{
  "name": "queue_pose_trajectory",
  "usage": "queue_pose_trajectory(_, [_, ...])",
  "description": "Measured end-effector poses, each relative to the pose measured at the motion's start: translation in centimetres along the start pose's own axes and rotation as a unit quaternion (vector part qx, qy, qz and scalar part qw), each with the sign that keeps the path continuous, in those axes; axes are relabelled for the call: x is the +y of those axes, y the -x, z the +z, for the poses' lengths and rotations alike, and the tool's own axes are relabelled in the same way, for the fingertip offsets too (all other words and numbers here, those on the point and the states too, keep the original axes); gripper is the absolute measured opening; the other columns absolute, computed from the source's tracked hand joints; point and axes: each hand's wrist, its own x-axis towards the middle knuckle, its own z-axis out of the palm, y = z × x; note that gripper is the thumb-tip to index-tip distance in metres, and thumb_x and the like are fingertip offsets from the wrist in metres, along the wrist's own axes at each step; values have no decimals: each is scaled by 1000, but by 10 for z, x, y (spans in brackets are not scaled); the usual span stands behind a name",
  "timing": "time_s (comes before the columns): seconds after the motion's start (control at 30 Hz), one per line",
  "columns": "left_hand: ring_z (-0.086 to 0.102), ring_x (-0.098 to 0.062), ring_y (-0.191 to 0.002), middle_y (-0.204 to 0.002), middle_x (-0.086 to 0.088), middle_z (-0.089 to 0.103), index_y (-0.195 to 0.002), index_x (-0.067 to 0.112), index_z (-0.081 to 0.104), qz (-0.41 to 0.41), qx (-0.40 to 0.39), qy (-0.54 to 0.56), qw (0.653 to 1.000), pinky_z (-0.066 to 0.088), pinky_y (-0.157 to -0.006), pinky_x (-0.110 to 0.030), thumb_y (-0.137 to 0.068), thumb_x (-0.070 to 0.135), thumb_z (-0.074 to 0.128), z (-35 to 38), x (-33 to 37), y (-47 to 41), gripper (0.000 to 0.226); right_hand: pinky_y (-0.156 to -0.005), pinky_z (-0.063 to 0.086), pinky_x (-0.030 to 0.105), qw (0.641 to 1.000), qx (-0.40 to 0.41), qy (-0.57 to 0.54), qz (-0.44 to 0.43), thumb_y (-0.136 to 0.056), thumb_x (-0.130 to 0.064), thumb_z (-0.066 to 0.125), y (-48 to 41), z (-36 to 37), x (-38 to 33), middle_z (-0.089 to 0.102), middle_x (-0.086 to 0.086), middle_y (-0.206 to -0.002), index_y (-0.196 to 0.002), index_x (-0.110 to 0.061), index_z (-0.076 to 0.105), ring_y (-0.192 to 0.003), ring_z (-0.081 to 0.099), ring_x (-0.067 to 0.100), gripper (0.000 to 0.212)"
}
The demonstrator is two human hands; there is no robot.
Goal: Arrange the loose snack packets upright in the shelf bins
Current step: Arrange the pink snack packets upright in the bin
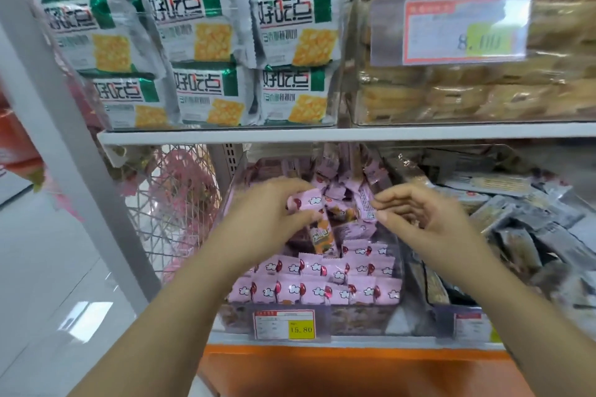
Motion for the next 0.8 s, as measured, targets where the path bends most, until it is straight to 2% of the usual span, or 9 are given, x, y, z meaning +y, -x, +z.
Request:
queue_pose_trajectory(0.07, [60,-8,-87,-130,8,55,-127,28,57,23,-30,-52,998,45,-82,-27,-87,39,64,3,6,-11,42,-76,50,13,1000,4,-8,3,-81,-19,69,1,-1,5,69,-14,-87,-91,-30,66,-83,63,1,15])
queue_pose_trajectory(0.2, [52,-12,-94,-116,4,55,-124,25,58,65,-100,-146,982,37,-76,-23,-87,33,67,30,9,-19,38,-75,48,11,1000,-6,2,6,-83,-15,68,1,-2,11,68,-15,-87,-89,-31,65,-82,62,-1,17])
queue_pose_trajectory(0.37, [49,-11,-75,-95,5,56,-120,24,61,20,-146,-148,978,43,-67,-27,-85,40,68,46,-5,-26,39,-75,48,9,1000,-20,1,5,-83,-18,67,1,-7,13,68,-19,-86,-91,-30,66,-84,62,-3,14])
queue_pose_trajectory(0.5, [49,-3,-67,-105,1,66,-119,18,65,35,-182,-160,970,38,-65,-19,-89,34,65,54,-12,-27,33,-75,46,7,999,-32,20,-12,-83,-16,67,3,-7,13,66,-22,-84,-90,-30,66,-84,61,-5,16])
queue_pose_trajectory(0.57, [48,2,-69,-90,12,60,-110,17,69,38,-207,-131,969,36,-64,-13,-94,31,59,51,-12,-24,24,-75,45,5,999,-40,29,-17,-83,-15,67,4,-7,13,66,-20,-86,-90,-31,65,-85,60,-7,18])
queue_pose_trajectory(0.6, [48,1,-69,-82,12,55,-99,13,69,40,-219,-115,968,37,-66,-16,-96,28,55,50,-13,-22,21,-74,44,4,998,-43,34,-20,-84,-15,68,4,-7,12,66,-19,-86,-90,-32,64,-85,60,-8,19])
queue_pose_trajectory(0.67, [49,-9,-77,-81,-11,53,-82,-2,59,49,-234,-96,966,38,-73,-28,-100,21,47,50,-14,-20,32,-73,42,2,998,-45,43,-24,-84,-15,68,4,-8,10,65,-20,-86,-88,-36,62,-84,59,-9,22])
queue_pose_trajectory(0.73, [43,3,-81,-94,-21,53,-84,-8,56,46,-244,-103,963,33,-72,-23,-101,18,41,51,-13,-17,34,-71,41,1,997,-47,49,-27,-83,-15,68,4,-7,8,65,-21,-85,-86,-38,61,-84,59,-11,24])
queue_pose_trajectory(0.8, [36,19,-86,-100,-14,52,-92,-3,59,43,-259,-113,958,27,-70,-23,-102,22,39,51,-13,-18,34,-71,42,1,997,-50,60,-27,-83,-16,69,4,-6,9,65,-21,-85,-86,-38,60,-84,59,-10,24])
